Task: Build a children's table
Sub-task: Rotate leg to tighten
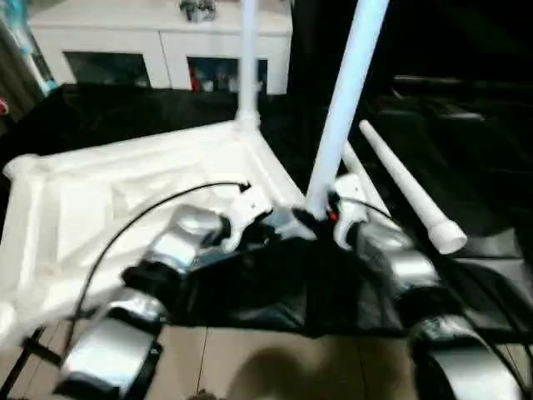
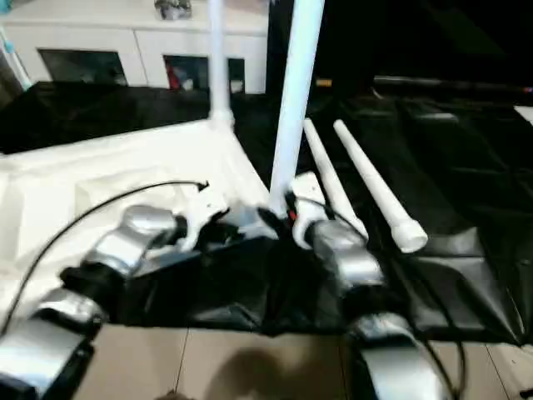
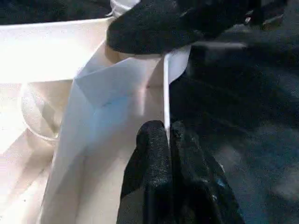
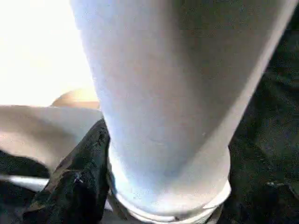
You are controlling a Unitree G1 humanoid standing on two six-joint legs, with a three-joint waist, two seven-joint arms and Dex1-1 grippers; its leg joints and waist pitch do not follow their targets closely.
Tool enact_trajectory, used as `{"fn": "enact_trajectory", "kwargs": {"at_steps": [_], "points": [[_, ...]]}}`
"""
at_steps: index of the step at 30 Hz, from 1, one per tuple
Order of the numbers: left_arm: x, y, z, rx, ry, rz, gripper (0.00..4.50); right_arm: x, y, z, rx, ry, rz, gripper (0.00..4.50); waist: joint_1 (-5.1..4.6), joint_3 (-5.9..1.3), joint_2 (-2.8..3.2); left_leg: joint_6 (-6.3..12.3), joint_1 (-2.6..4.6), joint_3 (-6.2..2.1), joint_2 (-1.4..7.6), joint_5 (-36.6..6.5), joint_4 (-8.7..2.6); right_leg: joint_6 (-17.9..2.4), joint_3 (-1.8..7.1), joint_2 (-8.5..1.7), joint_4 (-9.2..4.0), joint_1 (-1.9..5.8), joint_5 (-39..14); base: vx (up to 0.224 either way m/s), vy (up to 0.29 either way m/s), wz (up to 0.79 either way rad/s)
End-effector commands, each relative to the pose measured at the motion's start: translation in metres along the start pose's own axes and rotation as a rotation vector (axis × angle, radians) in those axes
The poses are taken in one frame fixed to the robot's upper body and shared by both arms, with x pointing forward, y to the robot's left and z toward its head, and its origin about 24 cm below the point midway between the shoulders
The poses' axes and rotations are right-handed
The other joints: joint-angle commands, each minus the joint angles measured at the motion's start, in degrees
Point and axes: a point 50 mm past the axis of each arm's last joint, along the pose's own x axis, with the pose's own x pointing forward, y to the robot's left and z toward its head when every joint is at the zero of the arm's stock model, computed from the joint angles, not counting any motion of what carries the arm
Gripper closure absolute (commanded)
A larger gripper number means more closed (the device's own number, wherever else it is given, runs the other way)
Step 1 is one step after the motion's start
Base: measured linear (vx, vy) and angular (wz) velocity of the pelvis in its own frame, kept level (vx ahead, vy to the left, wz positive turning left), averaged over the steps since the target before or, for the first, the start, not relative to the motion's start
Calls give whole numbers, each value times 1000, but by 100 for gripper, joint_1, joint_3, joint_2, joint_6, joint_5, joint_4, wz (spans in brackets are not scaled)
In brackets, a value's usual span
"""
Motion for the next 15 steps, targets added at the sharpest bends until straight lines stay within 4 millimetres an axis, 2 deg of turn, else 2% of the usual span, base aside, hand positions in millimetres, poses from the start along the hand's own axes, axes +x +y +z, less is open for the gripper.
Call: {"fn": "enact_trajectory", "kwargs": {"at_steps": [1,2,3,5,6,8,11,13,15], "points": [[13,-9,36,58,-132,-10,450,14,44,-18,-2,79,164,116,-3,-340,7,109,81,-229,359,-1540,-427,-709,366,-638,-581,193,-2553,0,0,0],[14,-9,36,61,-132,-11,450,15,45,-19,10,81,178,102,2,-354,-43,175,72,-212,367,-1410,-427,-775,381,-631,-546,203,-2310,0,0,0],[14,-9,36,62,-131,-11,450,15,46,-19,19,81,186,102,23,-360,-11,224,66,-208,367,-1283,-422,-857,388,-634,-509,212,-2117,0,0,0],[13,-10,35,68,-131,-20,450,14,44,-18,24,74,200,96,33,-363,-27,272,38,-200,371,-1153,-426,-904,387,-633,-489,237,-1947,0,0,0],[11,-10,33,78,-129,-43,450,12,40,-16,7,63,211,75,39,-358,0,278,37,-204,373,-1156,-428,-908,384,-638,-488,241,-1967,0,0,0],[9,-10,32,81,-127,-51,450,11,38,-15,-5,57,211,57,33,-358,-2,266,47,-203,378,-1224,-432,-892,382,-636,-499,236,-2051,0,0,0],[4,-13,30,107,-138,-129,450,5,30,-13,-56,26,278,54,23,-357,0,259,44,-206,378,-1284,-435,-900,384,-636,-504,246,-2080,0,0,0],[0,-14,28,117,-141,-173,450,0,28,-12,-85,18,325,54,45,-371,-1,313,20,-202,396,-1181,-426,-938,393,-653,-476,268,-1901,0,0,0],[-3,-15,26,129,-132,-213,450,-7,24,-11,-106,7,392,54,73,-375,-1,411,13,-184,402,-1026,-421,-1036,383,-624,-437,270,-1601,0,0,0]]}}
